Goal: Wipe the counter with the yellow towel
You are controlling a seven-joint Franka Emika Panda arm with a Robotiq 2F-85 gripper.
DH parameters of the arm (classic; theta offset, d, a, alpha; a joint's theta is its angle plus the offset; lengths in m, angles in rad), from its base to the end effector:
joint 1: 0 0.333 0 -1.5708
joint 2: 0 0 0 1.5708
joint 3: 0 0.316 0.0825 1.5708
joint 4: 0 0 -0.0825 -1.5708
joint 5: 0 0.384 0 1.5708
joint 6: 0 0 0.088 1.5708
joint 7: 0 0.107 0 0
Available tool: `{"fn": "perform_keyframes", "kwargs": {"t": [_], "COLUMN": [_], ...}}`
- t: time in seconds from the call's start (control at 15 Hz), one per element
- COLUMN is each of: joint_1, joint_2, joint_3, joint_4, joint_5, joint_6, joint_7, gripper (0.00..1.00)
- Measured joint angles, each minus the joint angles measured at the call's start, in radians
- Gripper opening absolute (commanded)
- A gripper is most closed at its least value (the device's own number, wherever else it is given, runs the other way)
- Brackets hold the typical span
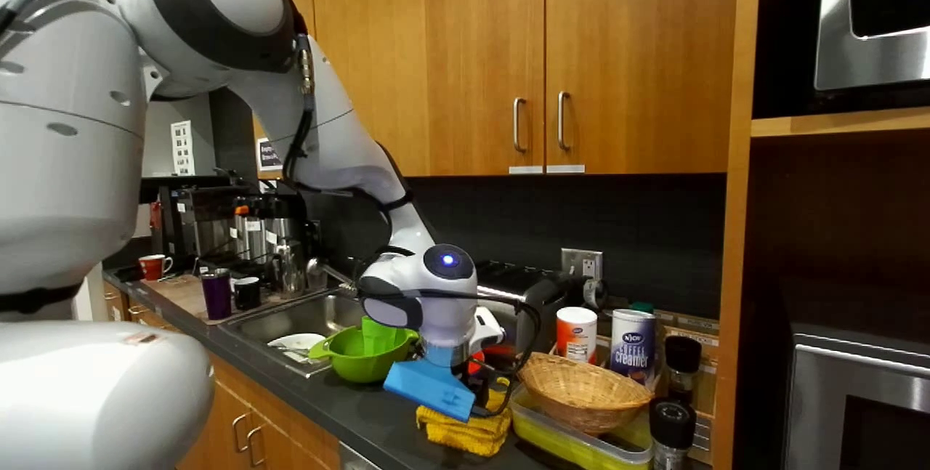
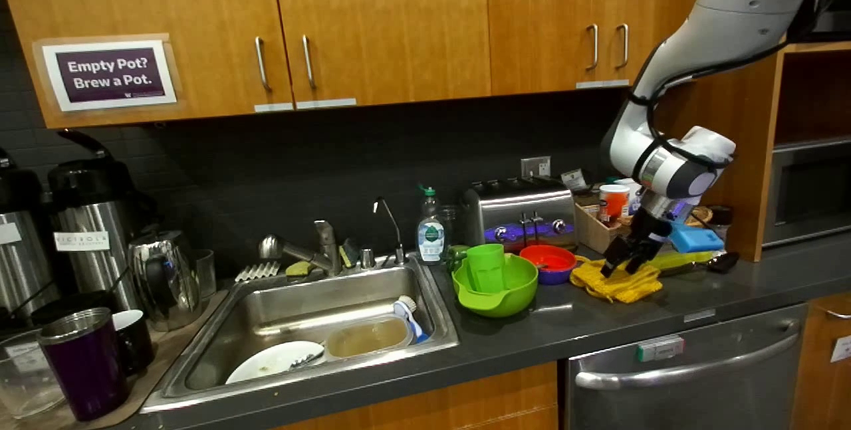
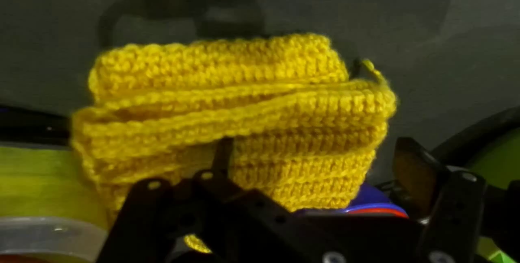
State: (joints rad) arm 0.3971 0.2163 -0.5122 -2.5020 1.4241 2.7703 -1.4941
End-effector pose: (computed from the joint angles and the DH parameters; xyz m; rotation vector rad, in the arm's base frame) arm 0.4365 -0.1026 0.2075 -2.8594 -0.0994 -0.5911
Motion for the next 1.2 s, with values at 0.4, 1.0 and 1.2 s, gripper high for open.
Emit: {"fn": "perform_keyframes", "kwargs": {"t": [0.4, 1.0, 1.2], "joint_1": [0.086, -0.002, -0.084], "joint_2": [0.028, 0.044, 0.042], "joint_3": [0.011, 0.056, 0.092], "joint_4": [0.019, 0.022, 0.021], "joint_5": [-0.260, -0.597, -0.735], "joint_6": [0.122, 0.179, 0.173], "joint_7": [0.187, 0.397, 0.488], "gripper": [1.00, 1.00, 1.00]}}
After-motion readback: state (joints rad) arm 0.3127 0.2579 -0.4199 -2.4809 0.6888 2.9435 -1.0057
